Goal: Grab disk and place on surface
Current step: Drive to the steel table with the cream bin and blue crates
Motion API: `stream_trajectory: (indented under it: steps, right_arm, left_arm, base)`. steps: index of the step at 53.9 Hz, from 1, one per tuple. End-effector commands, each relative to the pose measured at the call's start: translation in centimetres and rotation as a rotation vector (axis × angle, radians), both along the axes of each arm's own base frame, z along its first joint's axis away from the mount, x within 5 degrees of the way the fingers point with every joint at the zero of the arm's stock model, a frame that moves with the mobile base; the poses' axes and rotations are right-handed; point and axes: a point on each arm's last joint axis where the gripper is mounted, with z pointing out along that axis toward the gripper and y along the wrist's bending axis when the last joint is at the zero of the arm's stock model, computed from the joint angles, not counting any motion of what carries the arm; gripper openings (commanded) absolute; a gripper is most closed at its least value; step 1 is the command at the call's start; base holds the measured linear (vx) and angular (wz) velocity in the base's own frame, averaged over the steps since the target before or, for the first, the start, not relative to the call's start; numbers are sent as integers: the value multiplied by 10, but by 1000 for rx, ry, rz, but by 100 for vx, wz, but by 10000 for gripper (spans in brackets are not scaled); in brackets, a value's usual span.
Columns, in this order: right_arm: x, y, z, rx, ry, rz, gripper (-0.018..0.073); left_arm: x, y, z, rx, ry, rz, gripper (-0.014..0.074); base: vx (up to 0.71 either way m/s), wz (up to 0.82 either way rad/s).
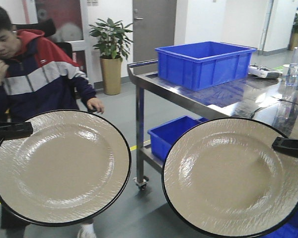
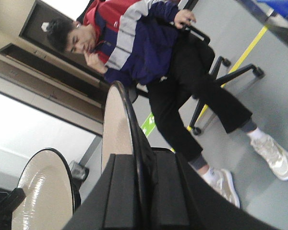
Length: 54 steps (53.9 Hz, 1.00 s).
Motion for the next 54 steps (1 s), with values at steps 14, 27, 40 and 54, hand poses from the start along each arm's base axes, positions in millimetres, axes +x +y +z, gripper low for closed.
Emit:
stream_trajectory:
  steps: [14, 27, 40, 54]
  right_arm:
    - [-5, 3, 28, 105, -103, -7, -9]
    - [-5, 2, 28, 105, -103, -11, -9]
    - [-5, 2, 28, 105, -103, -11, -9]
    - [-5, 2, 28, 105, -103, -11, -9]
  left_arm:
    - [-12, -7, 36, -139, -113, -39, -1]
    - [-12, -7, 36, -139, -113, -39, -1]
    - [-12, -7, 36, -139, -113, -39, -1]
    - [-12, -7, 36, -139, -113, -39, -1]
  base:
    - [50, -31]
    - [49, -38]
    - [44, -43]
    - [37, -59]
